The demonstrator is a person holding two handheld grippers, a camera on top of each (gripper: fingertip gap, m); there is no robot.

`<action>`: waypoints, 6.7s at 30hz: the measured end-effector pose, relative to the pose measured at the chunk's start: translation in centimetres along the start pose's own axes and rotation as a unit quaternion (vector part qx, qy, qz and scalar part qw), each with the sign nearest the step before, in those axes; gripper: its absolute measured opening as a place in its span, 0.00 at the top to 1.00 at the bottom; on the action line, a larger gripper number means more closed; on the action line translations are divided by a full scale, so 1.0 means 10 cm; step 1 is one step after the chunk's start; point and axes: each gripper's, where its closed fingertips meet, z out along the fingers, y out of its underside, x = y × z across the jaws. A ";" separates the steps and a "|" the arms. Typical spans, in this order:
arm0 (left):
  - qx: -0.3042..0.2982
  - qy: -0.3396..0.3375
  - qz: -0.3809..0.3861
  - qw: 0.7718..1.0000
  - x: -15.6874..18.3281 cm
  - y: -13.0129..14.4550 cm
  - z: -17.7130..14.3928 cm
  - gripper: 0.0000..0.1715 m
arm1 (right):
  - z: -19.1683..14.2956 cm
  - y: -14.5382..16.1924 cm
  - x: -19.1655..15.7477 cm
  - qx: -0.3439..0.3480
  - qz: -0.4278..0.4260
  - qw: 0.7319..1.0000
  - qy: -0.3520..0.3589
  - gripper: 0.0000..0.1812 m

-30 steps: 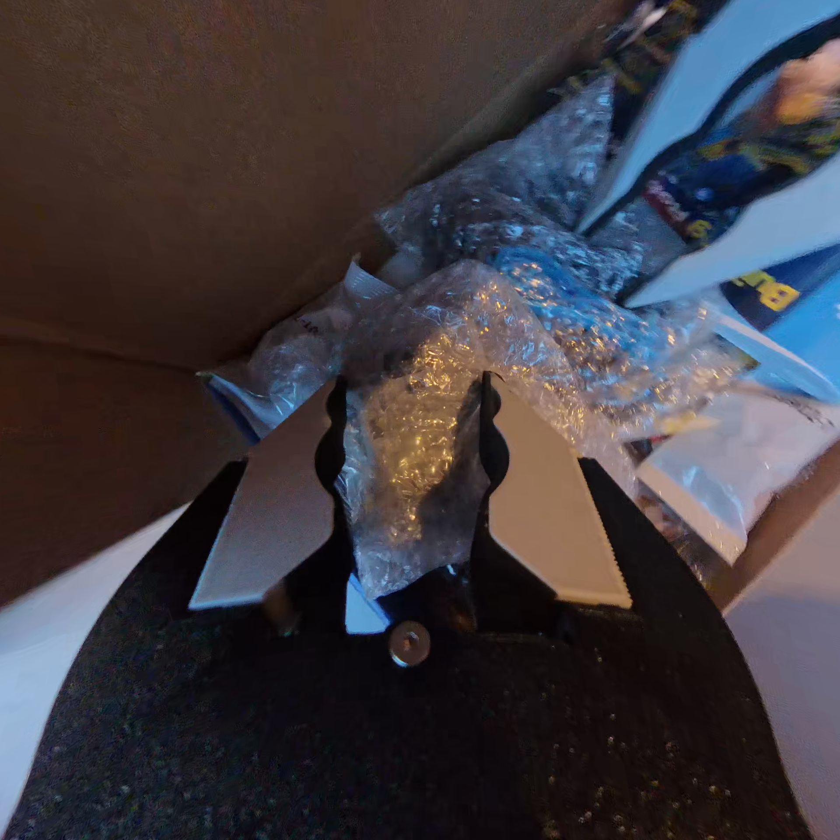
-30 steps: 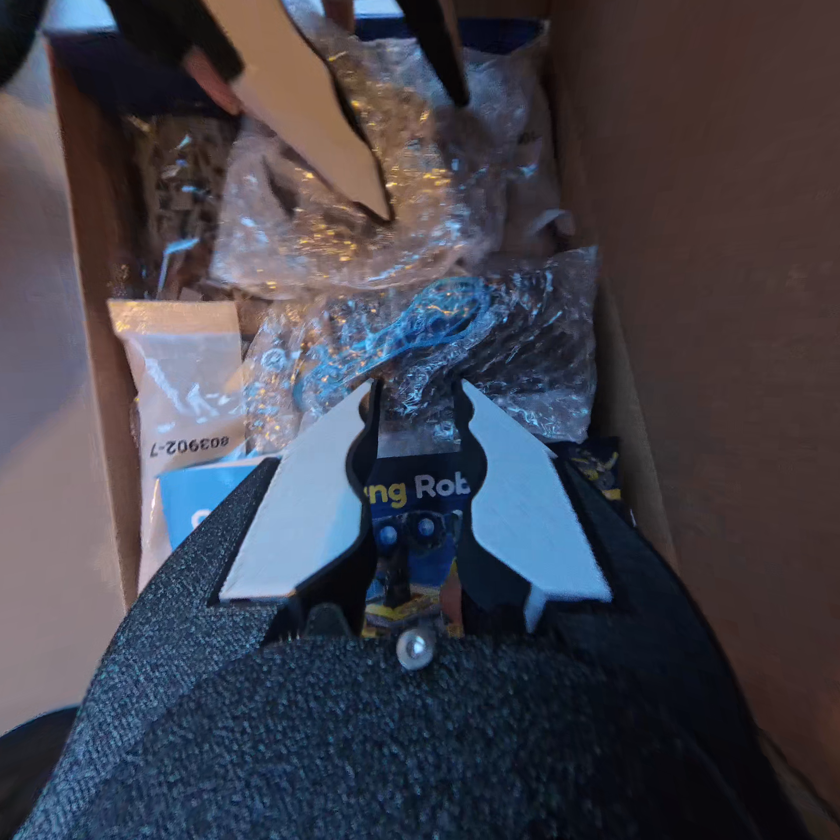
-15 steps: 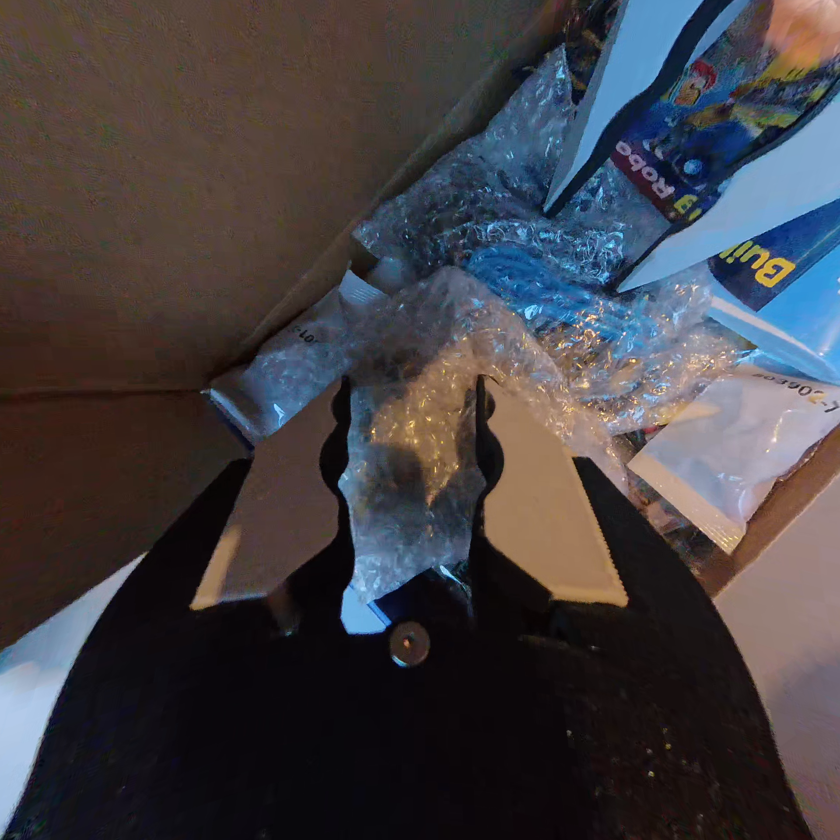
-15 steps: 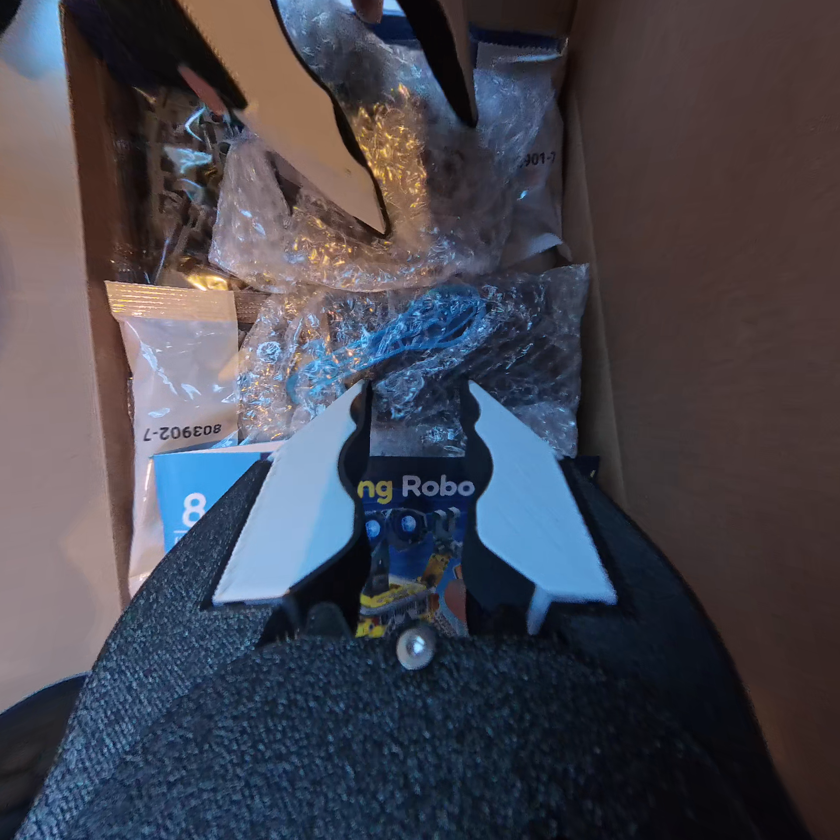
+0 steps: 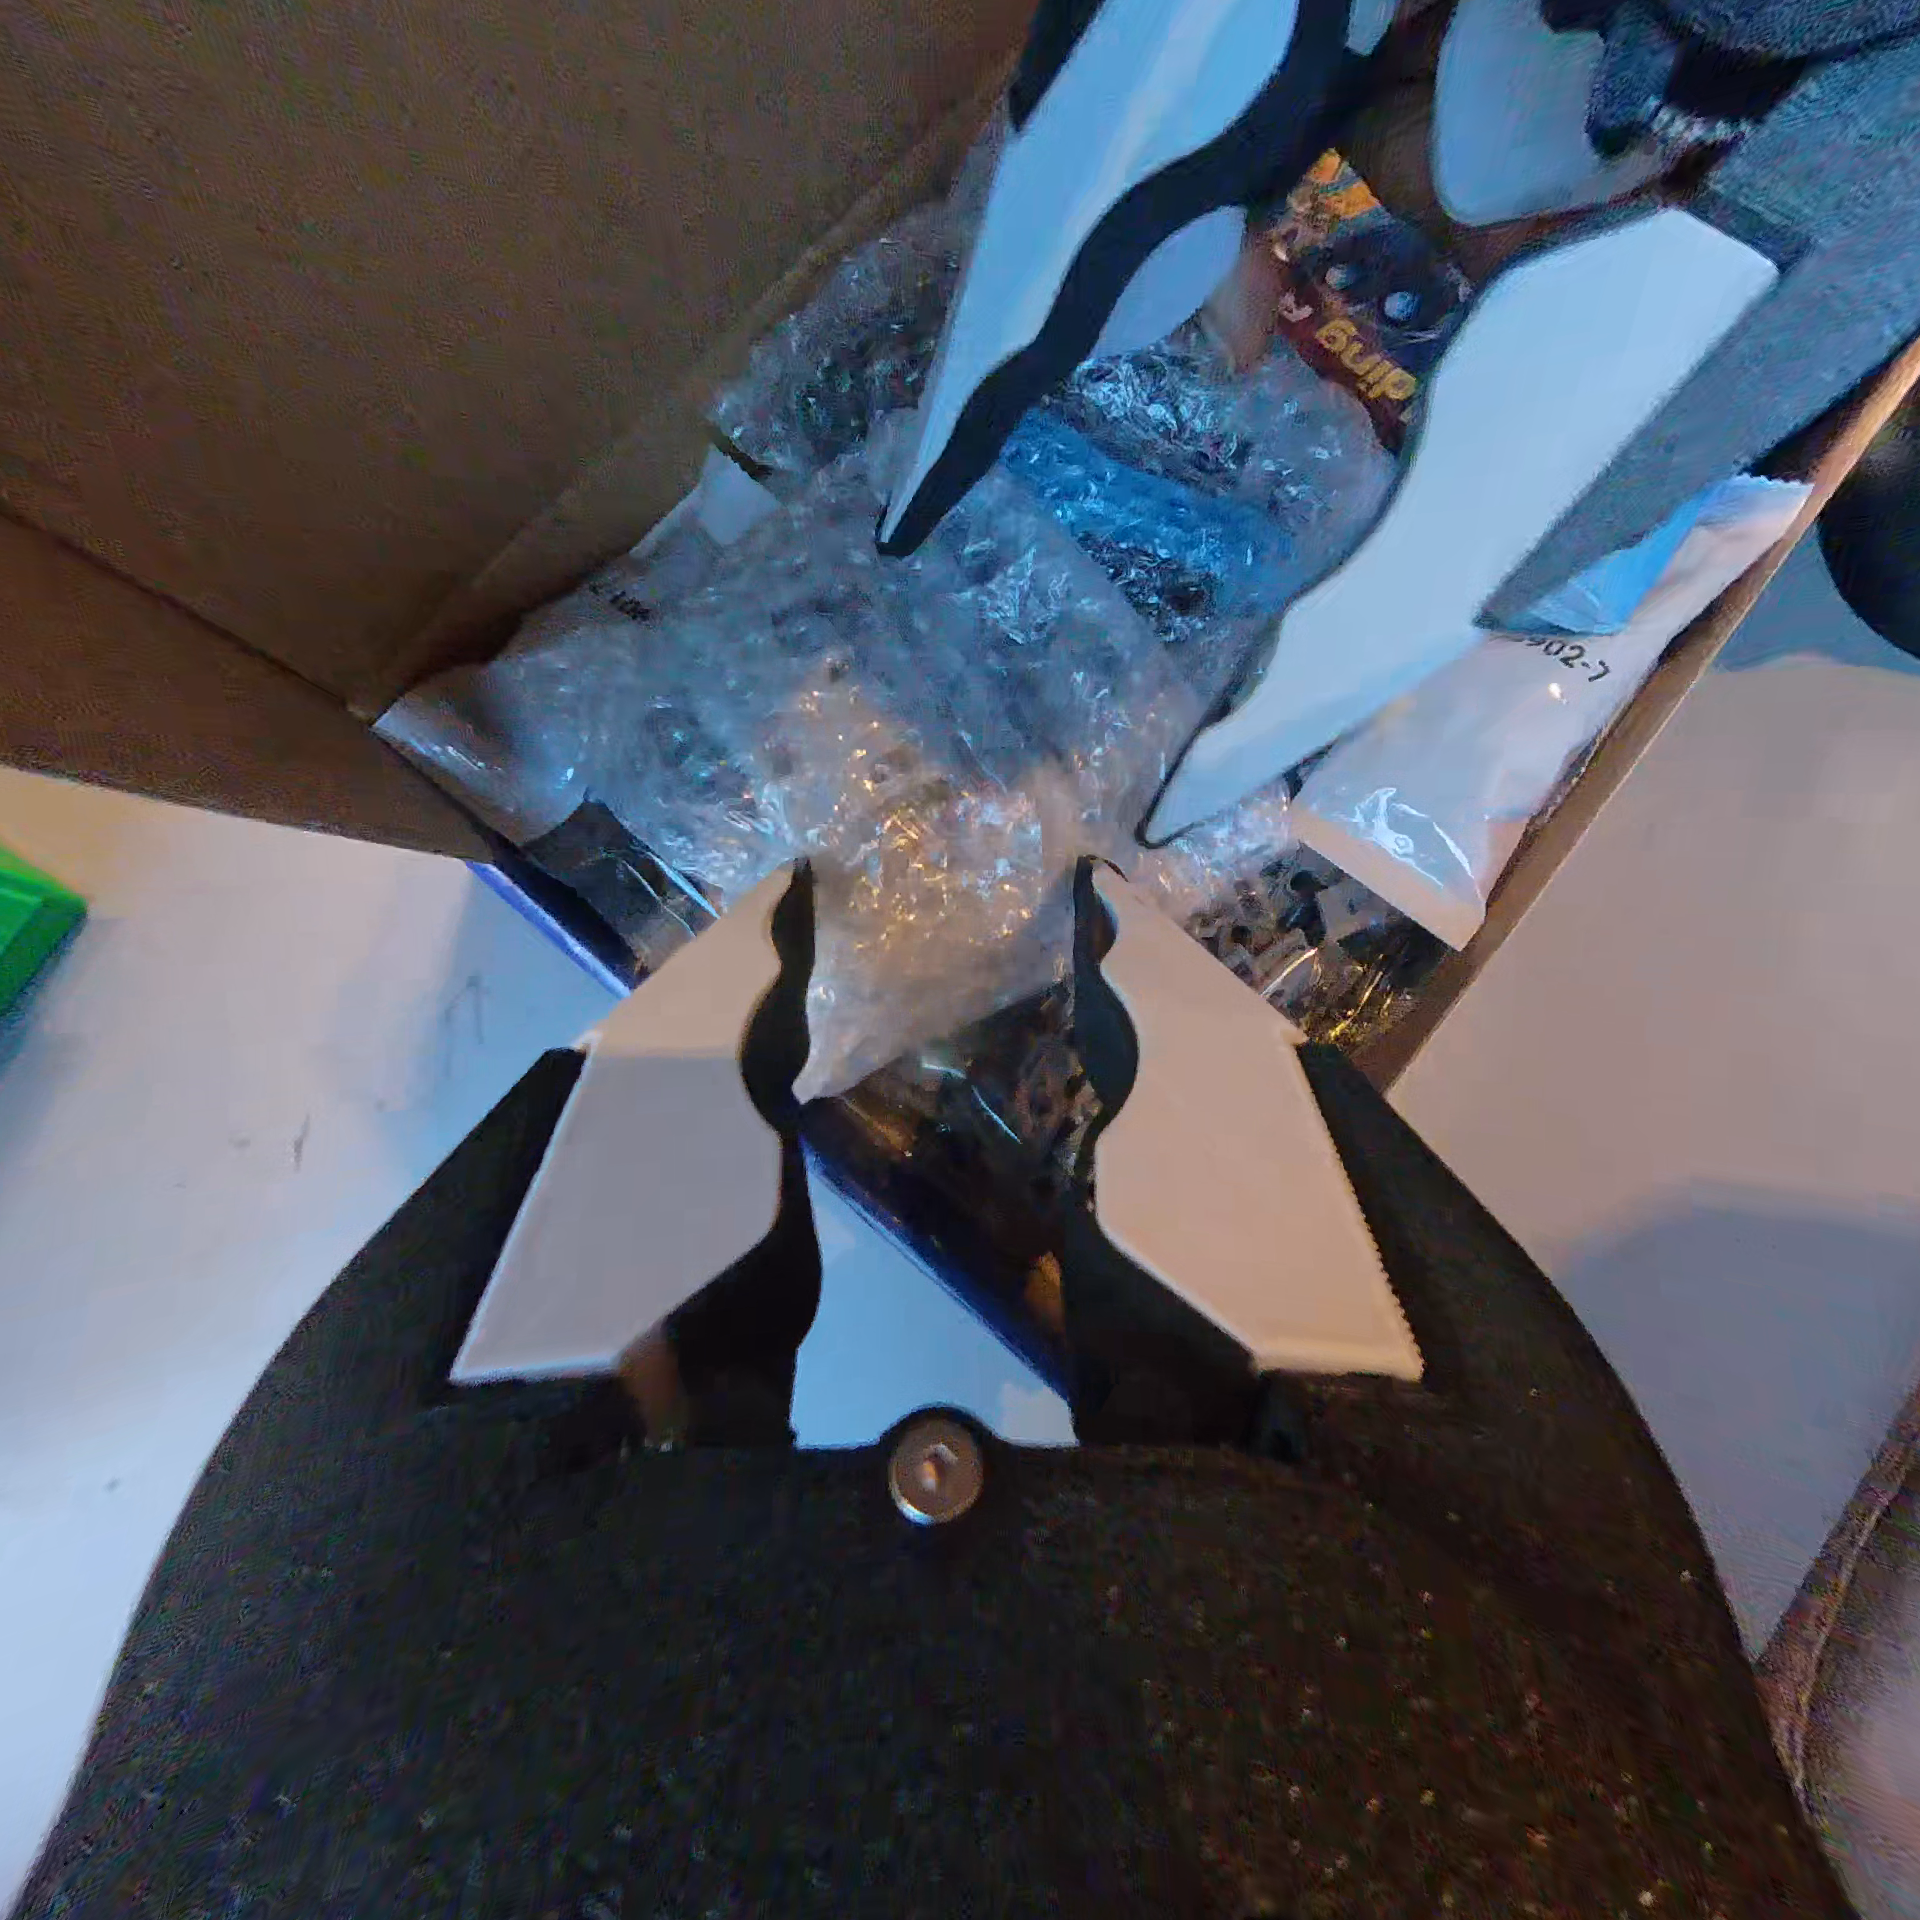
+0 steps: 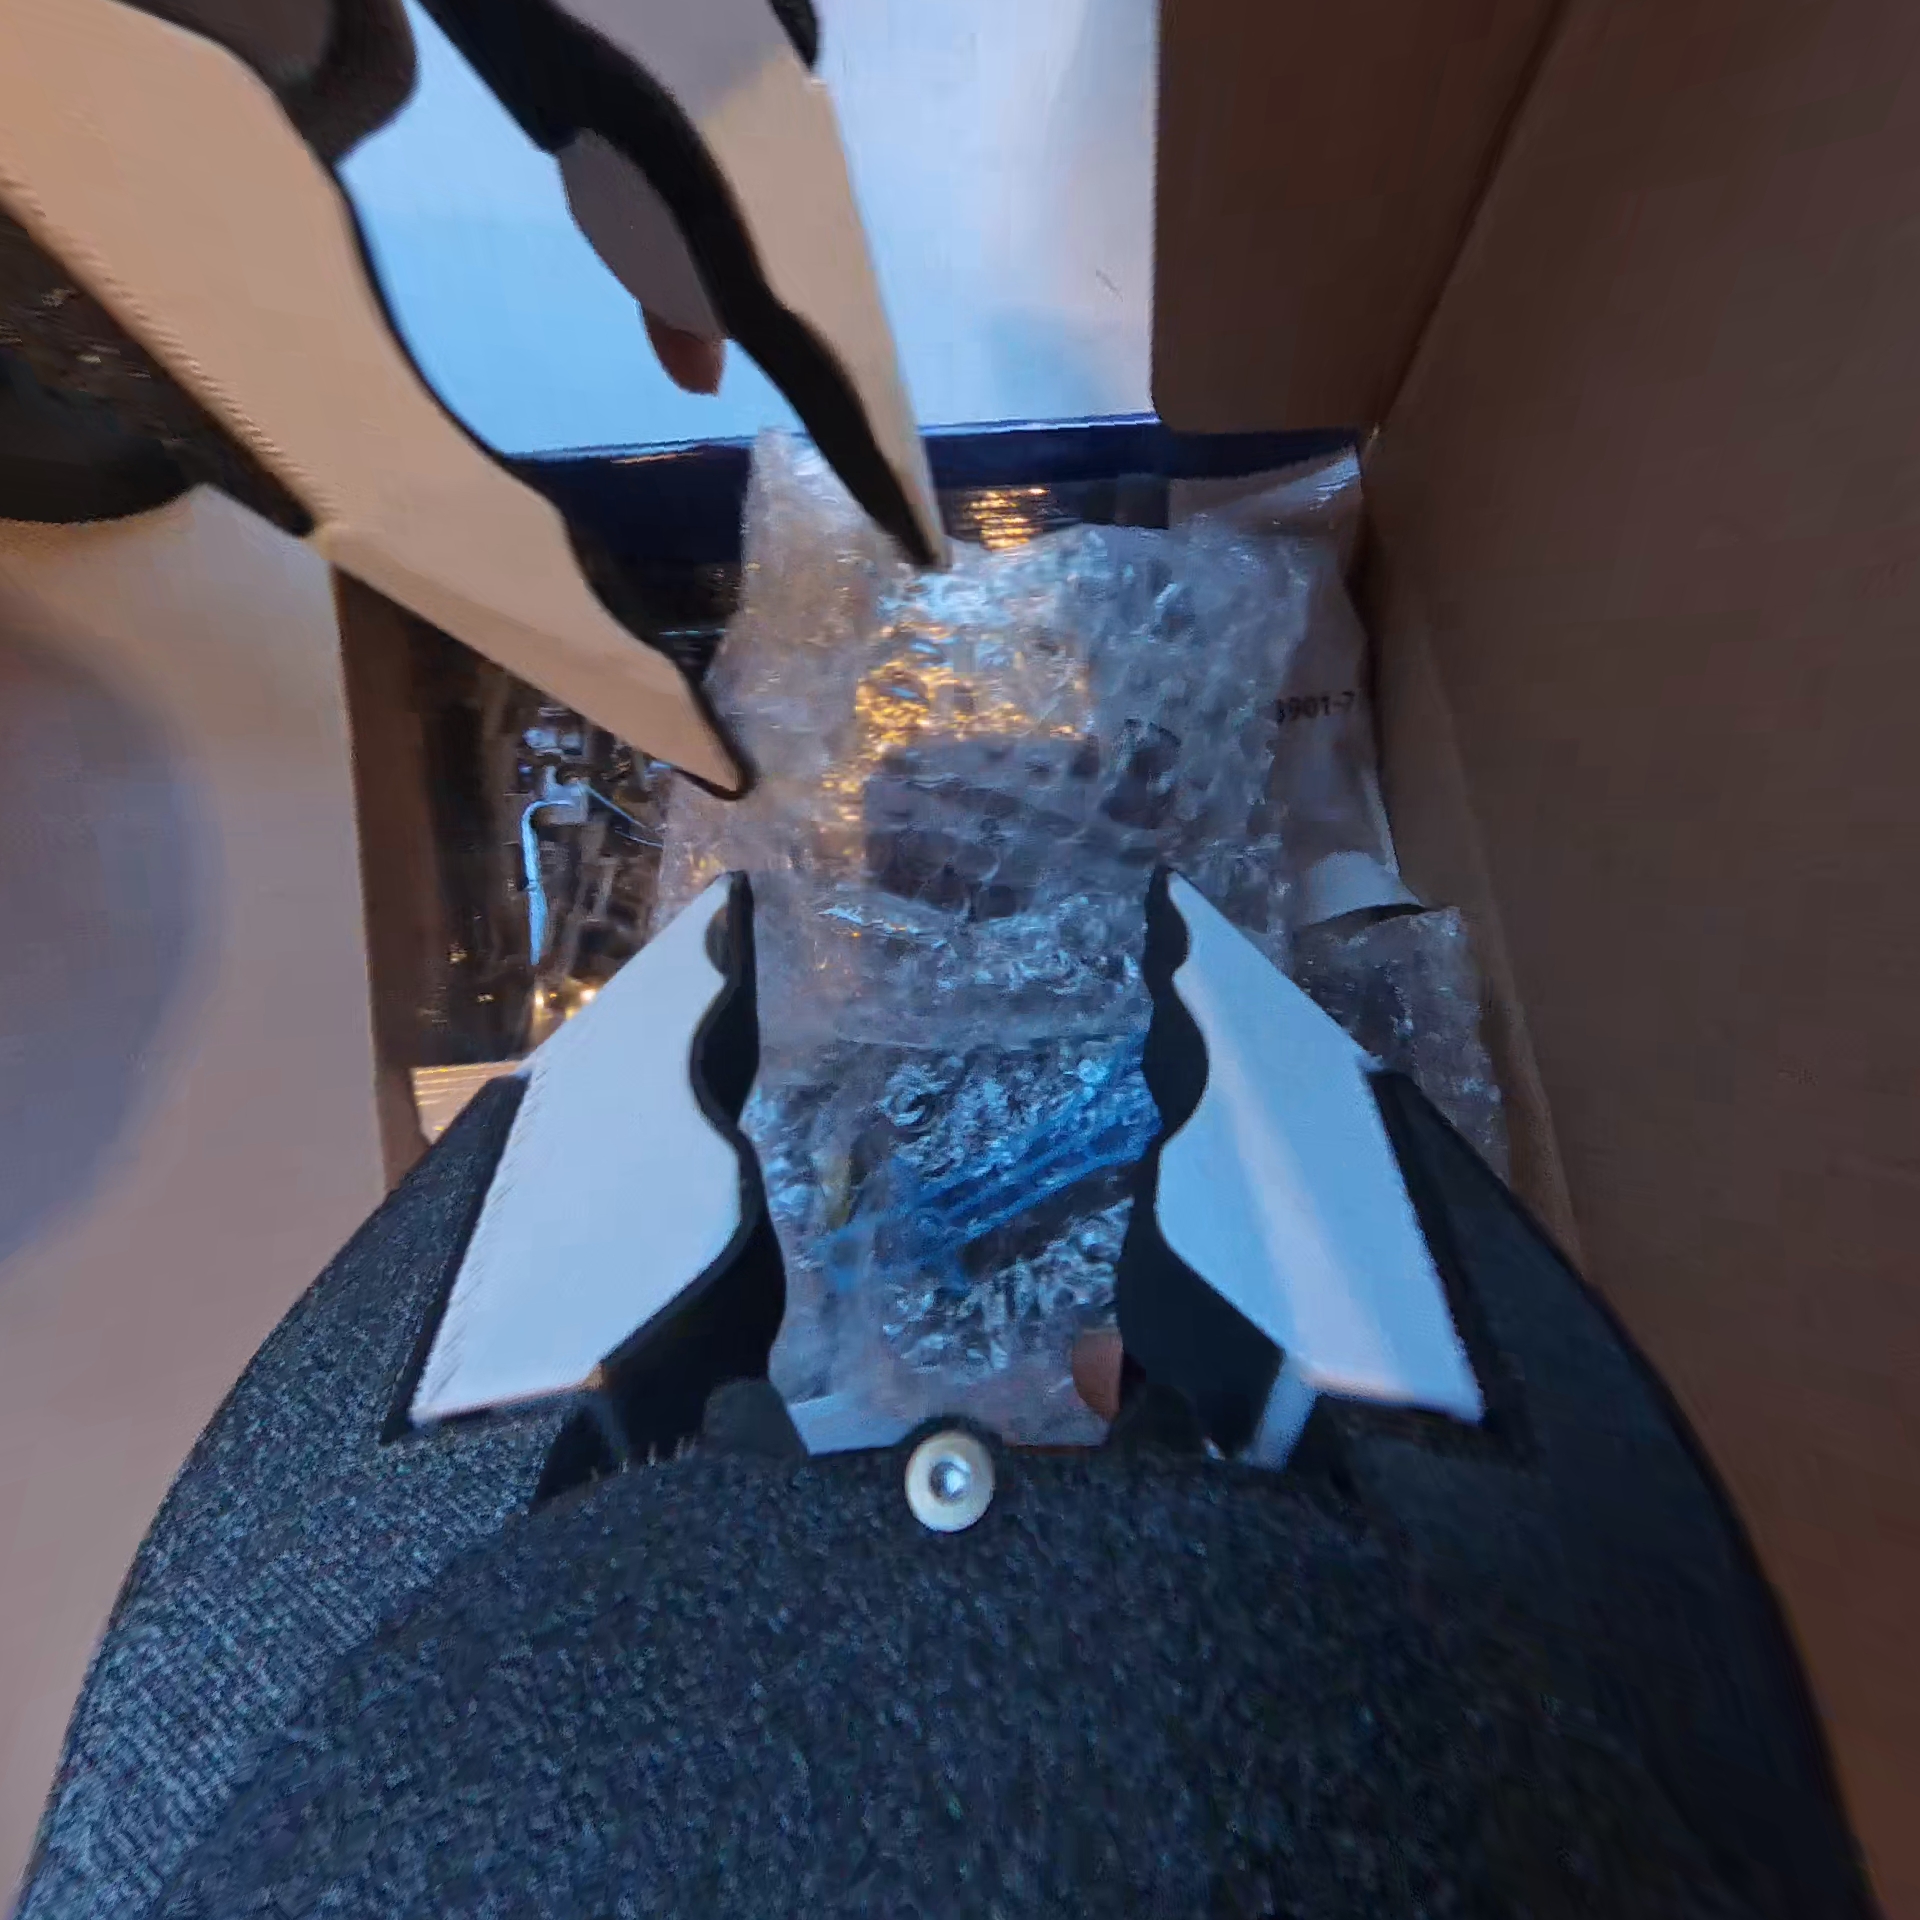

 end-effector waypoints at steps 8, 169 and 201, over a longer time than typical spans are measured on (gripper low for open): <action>0.029 0.052 0.048 0.997 0.27 -0.01 -0.02 0.75 | -0.09 0.16 0.04 -0.084 -0.059 0.993 -0.062 0.64; 0.286 0.040 0.022 0.957 0.54 -0.48 -0.83 0.84 | -1.80 0.94 0.55 -0.020 0.046 0.986 0.156 1.00; 0.113 0.122 -0.191 0.967 0.27 -0.88 0.44 0.92 | -1.21 0.66 0.29 0.136 0.067 0.980 0.128 0.69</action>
